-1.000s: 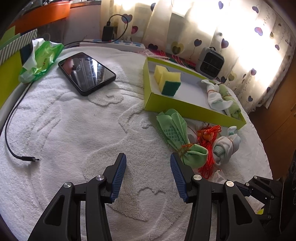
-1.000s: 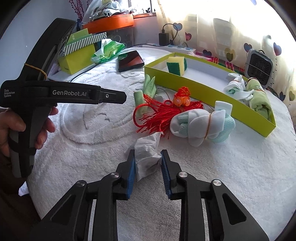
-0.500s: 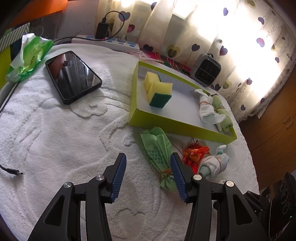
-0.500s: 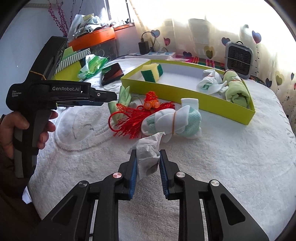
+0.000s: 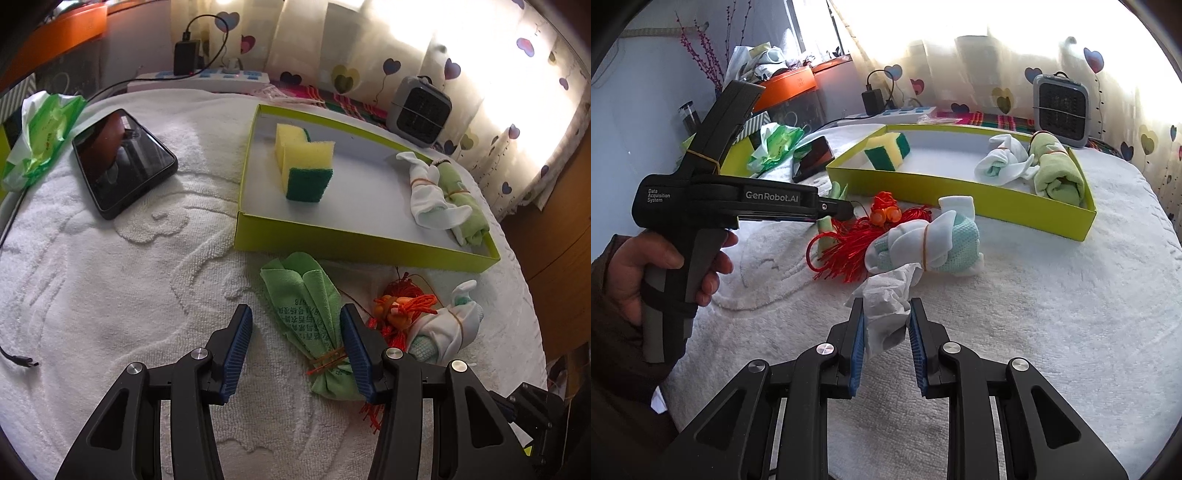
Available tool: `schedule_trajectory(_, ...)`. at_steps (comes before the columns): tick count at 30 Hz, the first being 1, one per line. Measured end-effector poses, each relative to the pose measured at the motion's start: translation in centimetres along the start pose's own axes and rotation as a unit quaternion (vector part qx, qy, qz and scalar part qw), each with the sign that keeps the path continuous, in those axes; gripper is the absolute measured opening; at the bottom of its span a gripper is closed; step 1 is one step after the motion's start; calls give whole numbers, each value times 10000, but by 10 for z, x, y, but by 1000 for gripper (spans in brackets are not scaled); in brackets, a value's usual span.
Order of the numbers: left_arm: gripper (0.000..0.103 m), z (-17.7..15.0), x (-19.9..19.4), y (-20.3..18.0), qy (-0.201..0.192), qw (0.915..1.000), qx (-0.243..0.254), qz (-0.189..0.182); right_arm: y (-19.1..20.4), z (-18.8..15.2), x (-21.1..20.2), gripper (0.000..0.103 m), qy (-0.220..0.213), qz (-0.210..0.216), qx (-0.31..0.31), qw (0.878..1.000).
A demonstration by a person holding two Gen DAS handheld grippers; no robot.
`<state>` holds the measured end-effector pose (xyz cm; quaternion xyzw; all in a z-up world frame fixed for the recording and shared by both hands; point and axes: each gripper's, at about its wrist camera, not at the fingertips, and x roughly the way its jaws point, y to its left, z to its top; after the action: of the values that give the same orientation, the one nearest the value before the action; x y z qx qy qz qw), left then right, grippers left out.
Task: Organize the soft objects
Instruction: 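Lower the open left gripper around the green rubber-banded towel bundle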
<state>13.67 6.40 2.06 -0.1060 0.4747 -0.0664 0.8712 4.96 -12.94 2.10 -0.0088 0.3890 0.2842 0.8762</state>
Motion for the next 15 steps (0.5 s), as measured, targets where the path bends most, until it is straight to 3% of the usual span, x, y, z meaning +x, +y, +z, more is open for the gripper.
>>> schedule_trajectory(12, 49, -6, -19, 23, -123, 9973, 140, 711, -3, 0, -1, 23, -38, 115, 68, 9999)
schedule_trajectory(15, 48, -11, -23, 33, -84, 9976, 20, 681, -3, 0, -2, 23, -51, 114, 79, 9999)
